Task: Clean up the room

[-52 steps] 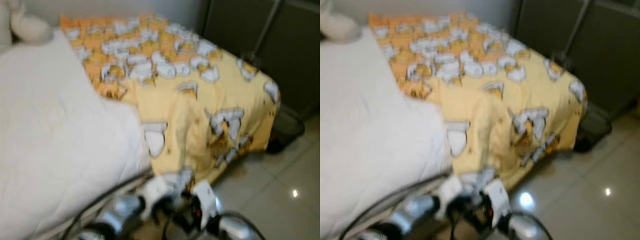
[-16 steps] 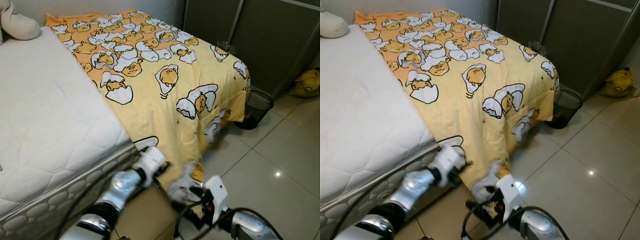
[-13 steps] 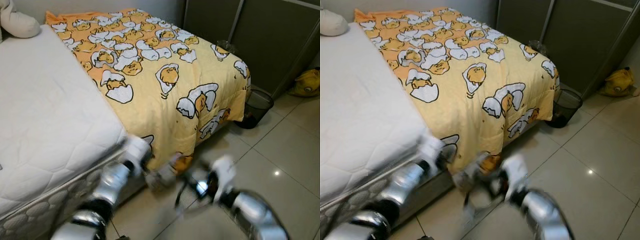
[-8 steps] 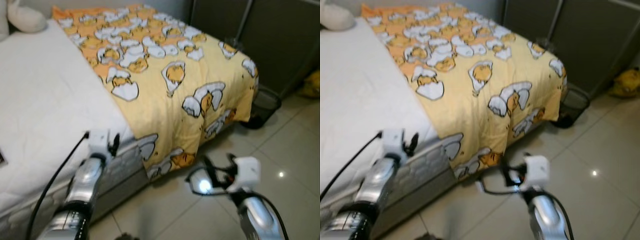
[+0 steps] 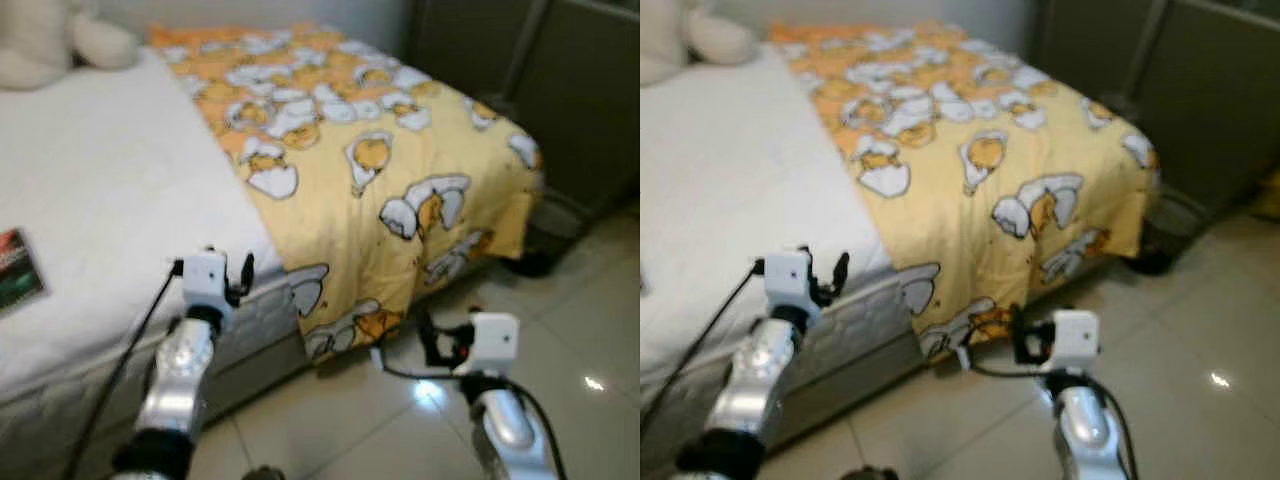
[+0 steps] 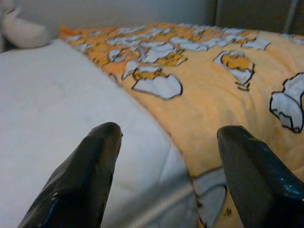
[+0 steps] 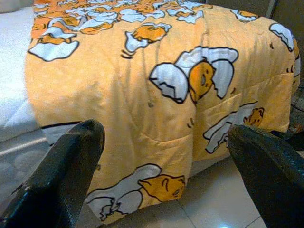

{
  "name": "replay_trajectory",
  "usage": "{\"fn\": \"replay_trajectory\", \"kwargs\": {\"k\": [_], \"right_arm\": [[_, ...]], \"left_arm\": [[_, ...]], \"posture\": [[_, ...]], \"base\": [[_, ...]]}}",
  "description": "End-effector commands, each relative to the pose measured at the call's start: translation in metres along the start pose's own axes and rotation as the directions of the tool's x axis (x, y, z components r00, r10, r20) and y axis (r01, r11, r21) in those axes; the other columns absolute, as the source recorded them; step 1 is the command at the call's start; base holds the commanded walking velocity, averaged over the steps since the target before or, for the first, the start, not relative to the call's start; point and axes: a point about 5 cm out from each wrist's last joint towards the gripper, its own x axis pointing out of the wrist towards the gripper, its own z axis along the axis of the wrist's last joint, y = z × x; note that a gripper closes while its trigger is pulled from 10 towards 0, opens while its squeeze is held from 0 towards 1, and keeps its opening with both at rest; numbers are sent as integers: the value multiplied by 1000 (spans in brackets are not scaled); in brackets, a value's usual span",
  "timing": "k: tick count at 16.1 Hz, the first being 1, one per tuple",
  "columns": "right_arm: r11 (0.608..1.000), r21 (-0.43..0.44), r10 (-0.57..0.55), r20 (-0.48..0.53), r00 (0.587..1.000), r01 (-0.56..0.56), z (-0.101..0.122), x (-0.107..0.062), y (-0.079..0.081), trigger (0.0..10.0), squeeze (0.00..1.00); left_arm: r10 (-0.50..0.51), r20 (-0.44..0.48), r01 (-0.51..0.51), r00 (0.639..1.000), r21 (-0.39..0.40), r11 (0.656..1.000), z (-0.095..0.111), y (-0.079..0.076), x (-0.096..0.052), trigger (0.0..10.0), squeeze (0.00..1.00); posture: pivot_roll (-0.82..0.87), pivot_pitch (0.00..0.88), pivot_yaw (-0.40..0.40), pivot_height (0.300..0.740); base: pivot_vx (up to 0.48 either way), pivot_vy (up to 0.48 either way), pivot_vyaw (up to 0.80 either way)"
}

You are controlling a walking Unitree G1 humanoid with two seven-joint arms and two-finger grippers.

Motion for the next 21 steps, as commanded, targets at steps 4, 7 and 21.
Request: {"fn": "replay_trajectory", "kwargs": {"k": [4, 7, 21], "right_arm": [[1000, 4, -22, 80, 997, 22, 18, 11, -15, 10000, 0], [998, -41, 45, 98, 994, -41, 26, 20, -12, 10000, 0], [988, -46, 151, 38, 988, -149, 14, 24, -2, 10000, 0]], "left_arm": [[27, -7, -27, 1000, -8, 1000, 7, 1, -2, 10000, 0], [12, -23, -13, 1000, -5, 1000, 13, -11, 11, 10000, 0], [-35, -2, 35, 999, -8, 999, 17, -34, 18, 10000, 0]], "posture": [[-3, 0, 11, 740], [-9, 0, -7, 740], [5, 0, -34, 740]], "base": [[0, -476, 591], [0, -155, 556], [0, -259, 503]]}}
